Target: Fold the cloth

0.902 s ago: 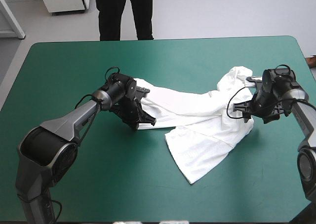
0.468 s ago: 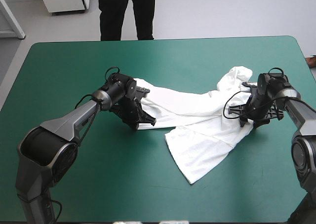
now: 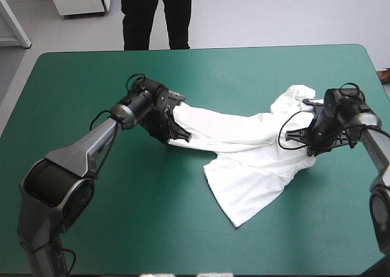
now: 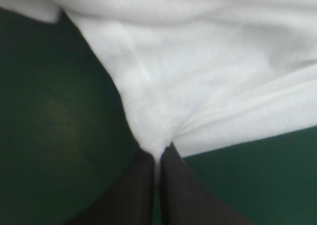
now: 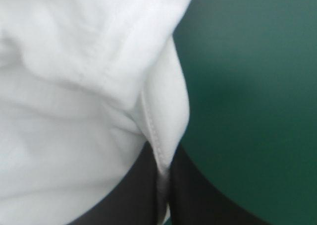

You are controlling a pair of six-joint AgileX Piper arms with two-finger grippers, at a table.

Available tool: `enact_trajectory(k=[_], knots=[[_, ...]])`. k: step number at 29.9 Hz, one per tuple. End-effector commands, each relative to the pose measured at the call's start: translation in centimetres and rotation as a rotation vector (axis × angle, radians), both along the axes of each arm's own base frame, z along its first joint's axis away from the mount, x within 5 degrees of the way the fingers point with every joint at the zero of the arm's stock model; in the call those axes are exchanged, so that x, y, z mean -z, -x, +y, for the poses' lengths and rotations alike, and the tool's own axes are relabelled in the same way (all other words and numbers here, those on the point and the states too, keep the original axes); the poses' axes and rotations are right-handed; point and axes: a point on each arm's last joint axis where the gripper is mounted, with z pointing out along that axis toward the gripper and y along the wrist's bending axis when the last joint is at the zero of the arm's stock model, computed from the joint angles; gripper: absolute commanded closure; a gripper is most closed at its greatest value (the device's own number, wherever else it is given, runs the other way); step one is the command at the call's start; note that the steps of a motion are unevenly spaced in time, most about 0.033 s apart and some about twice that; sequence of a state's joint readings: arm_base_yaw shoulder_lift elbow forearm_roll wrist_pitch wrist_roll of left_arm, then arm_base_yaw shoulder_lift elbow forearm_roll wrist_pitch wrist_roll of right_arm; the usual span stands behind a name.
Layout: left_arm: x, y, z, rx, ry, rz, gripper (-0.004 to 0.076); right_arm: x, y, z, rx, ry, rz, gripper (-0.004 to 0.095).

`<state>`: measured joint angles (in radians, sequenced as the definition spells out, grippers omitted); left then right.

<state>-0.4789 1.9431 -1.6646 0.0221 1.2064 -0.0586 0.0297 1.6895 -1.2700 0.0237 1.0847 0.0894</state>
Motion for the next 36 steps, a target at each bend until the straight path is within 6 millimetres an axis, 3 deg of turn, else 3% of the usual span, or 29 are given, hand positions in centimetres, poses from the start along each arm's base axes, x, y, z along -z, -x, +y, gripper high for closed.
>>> enact_trajectory(k=[1,8,14,20,28,32,36], knots=[[-8.0,1.1,0.9,0.004,0.038,-0.186,0.0734,-6.8,3.1,-0.4,-0.011,0.011,-0.197,0.0925],[-18.5,3.9,2.4,-0.008,0.183,-0.465,0.0734,-16.3,9.2,-0.6,-0.036,0.020,-0.527,0.0925],[-27.0,8.8,5.0,-0.017,0.316,-0.723,0.0734,-25.0,14.5,-0.8,-0.051,0.042,-0.837,0.0925],[-33.3,14.3,8.1,-0.031,0.410,-0.956,0.0734,-31.5,18.4,-0.9,-0.058,0.063,-1.071,0.0924],[-40.2,22.1,12.4,-0.046,0.577,-1.328,0.0734,-37.9,24.3,-1.0,-0.071,0.087,-1.393,0.0925],[-41.5,24.4,13.5,-0.035,0.613,-1.419,0.0734,-39.6,26.7,-1.0,-0.078,0.092,-1.499,0.0925],[-41.4,24.7,13.7,-0.037,0.607,-1.405,0.0734,-39.6,27.1,-1.0,-0.080,0.090,-1.492,0.0925]])
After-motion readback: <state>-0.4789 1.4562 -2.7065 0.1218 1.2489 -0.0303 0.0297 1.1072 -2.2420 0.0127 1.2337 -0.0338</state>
